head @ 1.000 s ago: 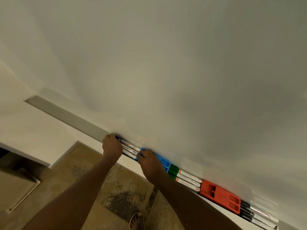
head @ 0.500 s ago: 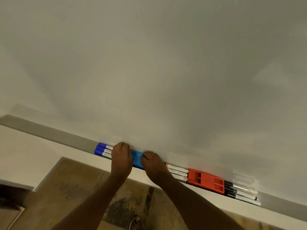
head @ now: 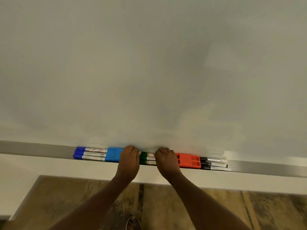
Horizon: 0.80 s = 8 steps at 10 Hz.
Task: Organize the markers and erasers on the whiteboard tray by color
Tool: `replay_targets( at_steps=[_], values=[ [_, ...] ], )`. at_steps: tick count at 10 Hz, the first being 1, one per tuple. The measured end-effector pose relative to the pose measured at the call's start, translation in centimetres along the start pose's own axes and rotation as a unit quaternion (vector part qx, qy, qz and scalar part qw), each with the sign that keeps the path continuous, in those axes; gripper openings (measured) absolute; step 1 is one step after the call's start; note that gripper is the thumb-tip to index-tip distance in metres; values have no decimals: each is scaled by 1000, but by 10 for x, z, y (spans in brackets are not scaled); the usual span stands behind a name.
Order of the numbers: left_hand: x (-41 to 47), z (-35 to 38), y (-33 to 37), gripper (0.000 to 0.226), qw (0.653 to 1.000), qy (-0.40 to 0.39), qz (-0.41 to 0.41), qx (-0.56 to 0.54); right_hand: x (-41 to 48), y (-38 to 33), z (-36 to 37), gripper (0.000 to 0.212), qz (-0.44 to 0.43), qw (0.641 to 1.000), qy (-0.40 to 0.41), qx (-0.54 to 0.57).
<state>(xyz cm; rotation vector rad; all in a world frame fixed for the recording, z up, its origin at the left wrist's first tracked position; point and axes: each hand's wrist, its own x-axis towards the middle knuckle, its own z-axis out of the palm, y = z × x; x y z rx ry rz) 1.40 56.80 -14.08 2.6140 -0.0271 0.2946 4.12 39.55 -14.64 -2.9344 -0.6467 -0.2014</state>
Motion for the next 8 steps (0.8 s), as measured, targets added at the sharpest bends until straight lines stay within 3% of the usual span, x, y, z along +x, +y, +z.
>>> replay_targets(
  at_steps=[2, 4, 6, 8],
  values=[
    [-4, -7, 41, 13, 998, -35, 34, 31, -32, 45, -23, 8, 109, 993, 9, -44],
    [-18, -9, 71, 17, 997, -15, 45, 68, -66, 80, -46, 26, 223, 973, 57, 8],
    [-48, -12, 104, 23, 995, 38, 37, 85, -102, 98, -75, 25, 222, 970, 99, -10],
    [-72, -32, 130, 45, 995, 46, 19, 84, -129, 100, -103, 29, 192, 973, 125, -16]
  ],
)
